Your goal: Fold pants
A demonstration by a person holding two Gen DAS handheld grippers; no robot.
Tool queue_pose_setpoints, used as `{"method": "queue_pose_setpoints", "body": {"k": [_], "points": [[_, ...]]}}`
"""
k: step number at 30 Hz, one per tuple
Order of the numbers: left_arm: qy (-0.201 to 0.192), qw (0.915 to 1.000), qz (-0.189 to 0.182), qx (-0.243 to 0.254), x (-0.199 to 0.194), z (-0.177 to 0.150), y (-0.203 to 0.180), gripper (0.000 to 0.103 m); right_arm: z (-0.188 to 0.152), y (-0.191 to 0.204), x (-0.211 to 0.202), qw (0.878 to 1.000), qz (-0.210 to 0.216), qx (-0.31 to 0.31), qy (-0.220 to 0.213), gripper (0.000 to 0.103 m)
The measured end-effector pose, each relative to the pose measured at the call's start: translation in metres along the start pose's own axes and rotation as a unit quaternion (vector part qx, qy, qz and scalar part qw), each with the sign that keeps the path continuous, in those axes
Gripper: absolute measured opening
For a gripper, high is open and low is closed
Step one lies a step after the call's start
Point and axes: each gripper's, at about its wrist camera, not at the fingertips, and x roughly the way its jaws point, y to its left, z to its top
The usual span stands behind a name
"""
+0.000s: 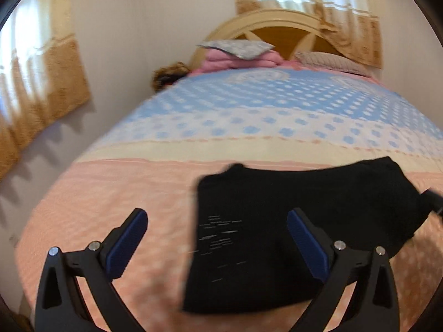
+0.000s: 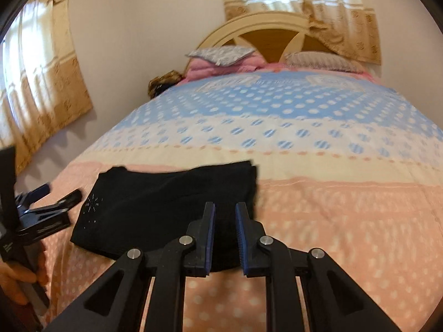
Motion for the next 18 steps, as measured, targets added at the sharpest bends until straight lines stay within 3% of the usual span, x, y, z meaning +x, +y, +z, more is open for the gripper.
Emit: {"method": "queue_pose_setpoints", "body": {"k": [4, 6, 12, 18], "points": [[0.067, 0.9973, 0.030, 0.004, 0.036, -0.007, 0.003, 0.103, -0.020, -0.002, 0.030, 0.998, 0.014, 0.031, 0.057, 0.016], [0.086, 0.9960, 0.024, -0.009, 0.046, -0.012, 0.012, 0.103, -0.028, 0.003, 0.033, 0.998, 0.005, 0.017, 0.056, 0.016], [0.122, 0.9874, -0.030, -0.096, 0.058, -0.020, 0.046, 0.103, -0.033, 0.001, 0.034, 0.999, 0.012, 0.023, 0.045, 0.016], [0.119, 0.9881, -0.017, -0.096, 0.040, -0.026, 0.038, 0.103, -0.032, 0.009, 0.032, 0.999, -0.004, 0.005, 0.043, 0.019]]}}
